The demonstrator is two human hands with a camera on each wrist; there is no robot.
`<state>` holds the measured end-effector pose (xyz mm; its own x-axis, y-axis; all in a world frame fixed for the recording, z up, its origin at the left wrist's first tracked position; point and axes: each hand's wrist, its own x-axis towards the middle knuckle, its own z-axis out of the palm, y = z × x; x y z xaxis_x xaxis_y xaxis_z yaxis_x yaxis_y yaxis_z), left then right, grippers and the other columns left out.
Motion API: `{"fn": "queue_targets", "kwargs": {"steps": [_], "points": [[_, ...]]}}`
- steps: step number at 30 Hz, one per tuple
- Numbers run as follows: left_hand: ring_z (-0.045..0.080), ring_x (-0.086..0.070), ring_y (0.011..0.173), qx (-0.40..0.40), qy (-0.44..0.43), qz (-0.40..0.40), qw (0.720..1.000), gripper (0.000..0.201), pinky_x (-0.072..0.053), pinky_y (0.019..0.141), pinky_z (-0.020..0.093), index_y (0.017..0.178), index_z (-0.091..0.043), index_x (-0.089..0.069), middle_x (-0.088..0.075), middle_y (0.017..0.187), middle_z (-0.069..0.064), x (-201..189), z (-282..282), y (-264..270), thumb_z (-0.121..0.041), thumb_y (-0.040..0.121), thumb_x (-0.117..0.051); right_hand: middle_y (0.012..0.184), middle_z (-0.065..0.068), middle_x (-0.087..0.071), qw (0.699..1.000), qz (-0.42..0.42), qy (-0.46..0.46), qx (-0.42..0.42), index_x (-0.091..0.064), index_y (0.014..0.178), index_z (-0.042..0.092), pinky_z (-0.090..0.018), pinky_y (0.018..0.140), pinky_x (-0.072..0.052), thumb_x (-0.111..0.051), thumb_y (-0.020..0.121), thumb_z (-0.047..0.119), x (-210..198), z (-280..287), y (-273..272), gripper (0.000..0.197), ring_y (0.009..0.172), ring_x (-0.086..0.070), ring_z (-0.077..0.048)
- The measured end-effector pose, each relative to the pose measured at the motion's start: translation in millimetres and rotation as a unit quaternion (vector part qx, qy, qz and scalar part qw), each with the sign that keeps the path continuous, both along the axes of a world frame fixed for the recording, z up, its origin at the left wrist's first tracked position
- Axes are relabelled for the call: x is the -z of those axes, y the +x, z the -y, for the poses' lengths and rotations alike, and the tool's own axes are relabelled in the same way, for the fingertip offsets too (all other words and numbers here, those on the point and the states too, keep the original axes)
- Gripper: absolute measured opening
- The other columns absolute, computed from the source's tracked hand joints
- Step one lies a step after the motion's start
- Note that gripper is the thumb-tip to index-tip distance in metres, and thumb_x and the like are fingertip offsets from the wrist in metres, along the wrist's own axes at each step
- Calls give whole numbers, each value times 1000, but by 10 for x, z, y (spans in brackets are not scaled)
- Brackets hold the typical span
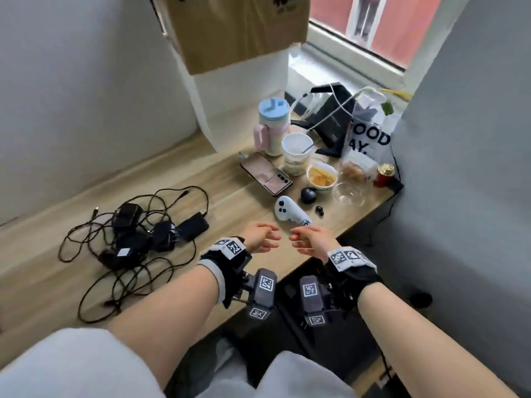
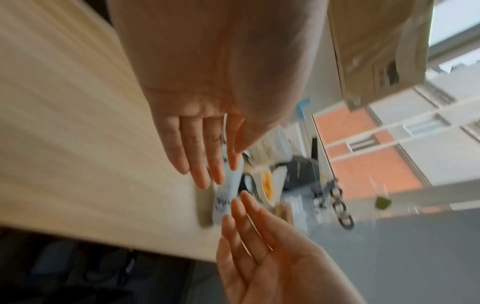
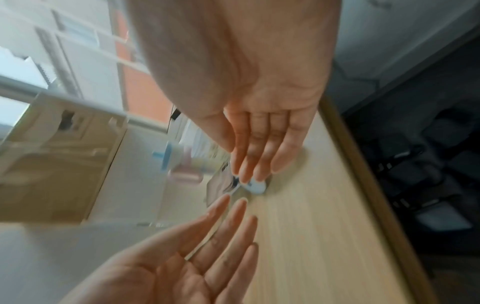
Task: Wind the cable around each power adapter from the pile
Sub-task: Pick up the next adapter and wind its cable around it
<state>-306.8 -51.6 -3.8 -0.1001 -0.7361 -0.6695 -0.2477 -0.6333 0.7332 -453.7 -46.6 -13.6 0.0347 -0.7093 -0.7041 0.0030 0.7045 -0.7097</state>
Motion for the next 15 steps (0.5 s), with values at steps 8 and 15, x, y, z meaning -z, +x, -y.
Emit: {"fn": "queue_targets", "kwargs": {"steps": [8, 15], "points": [[15, -56, 54, -223, 49, -9, 973, 20, -43, 52, 20, 98, -8, -52, -55, 77, 7, 16, -255, 1776, -8, 99, -32, 55, 2, -60, 989, -1, 14, -146, -58, 74, 11, -16, 48, -38, -38, 96, 4, 55, 380, 1560, 30, 43, -53, -7], [15, -51, 64, -299, 108, -4, 948, 16, -36, 56, 21, 101, -12, -49, -55, 82, 7, 212, -476, 2764, -15, 101, -33, 77, -6, -58, 971, -97, -10, -217, -58, 70, 15, -20, 52, -37, -46, 93, 3, 303, 521, 2541, 28, 53, -49, -10]]}}
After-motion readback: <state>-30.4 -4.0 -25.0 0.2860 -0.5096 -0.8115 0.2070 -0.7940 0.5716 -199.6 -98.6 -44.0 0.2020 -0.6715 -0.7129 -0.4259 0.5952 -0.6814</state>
